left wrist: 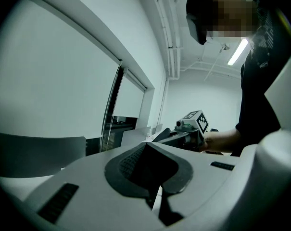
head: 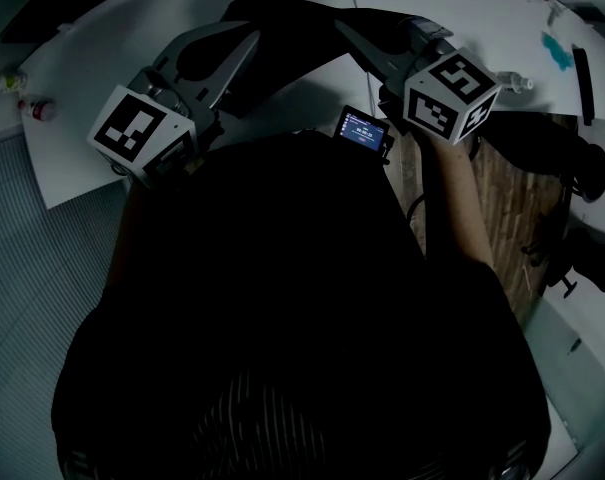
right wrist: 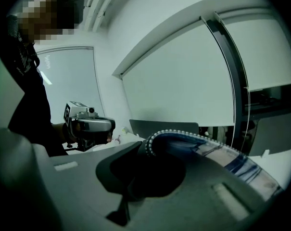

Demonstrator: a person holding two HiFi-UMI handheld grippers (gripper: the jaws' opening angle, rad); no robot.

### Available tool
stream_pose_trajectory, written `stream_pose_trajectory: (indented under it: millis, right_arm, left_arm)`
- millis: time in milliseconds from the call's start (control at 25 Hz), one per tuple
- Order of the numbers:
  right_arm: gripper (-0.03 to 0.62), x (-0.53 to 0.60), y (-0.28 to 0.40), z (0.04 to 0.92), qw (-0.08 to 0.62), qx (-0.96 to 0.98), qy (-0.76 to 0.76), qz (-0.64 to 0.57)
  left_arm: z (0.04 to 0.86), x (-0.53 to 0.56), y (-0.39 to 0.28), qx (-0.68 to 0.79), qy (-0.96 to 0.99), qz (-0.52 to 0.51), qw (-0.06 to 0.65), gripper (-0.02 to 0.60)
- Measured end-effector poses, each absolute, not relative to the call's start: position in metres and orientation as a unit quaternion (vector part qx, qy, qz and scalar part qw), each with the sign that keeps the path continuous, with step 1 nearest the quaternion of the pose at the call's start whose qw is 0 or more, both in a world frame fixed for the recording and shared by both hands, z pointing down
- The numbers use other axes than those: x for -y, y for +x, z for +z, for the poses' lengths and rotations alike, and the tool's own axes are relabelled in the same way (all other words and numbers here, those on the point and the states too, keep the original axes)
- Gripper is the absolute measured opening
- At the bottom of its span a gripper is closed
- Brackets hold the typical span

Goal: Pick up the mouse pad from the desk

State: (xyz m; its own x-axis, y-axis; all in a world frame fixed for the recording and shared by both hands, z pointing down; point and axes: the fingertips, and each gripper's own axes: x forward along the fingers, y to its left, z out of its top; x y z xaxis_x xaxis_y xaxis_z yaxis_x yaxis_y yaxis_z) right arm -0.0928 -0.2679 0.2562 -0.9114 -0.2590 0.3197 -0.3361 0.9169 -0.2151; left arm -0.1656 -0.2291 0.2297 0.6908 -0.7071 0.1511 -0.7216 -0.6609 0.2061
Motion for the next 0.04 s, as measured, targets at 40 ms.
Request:
stream_pose_trajectory:
  millis: [40]
  right_arm:
    - [0.012, 0.2662, -0.0942, 0.2573, 0.145, 0.969, 0.152, 0.132]
  left_arm:
    - [0.2315, 0.227, -0.1675, 0.393, 0.91, 0.03, 0.126, 0.008]
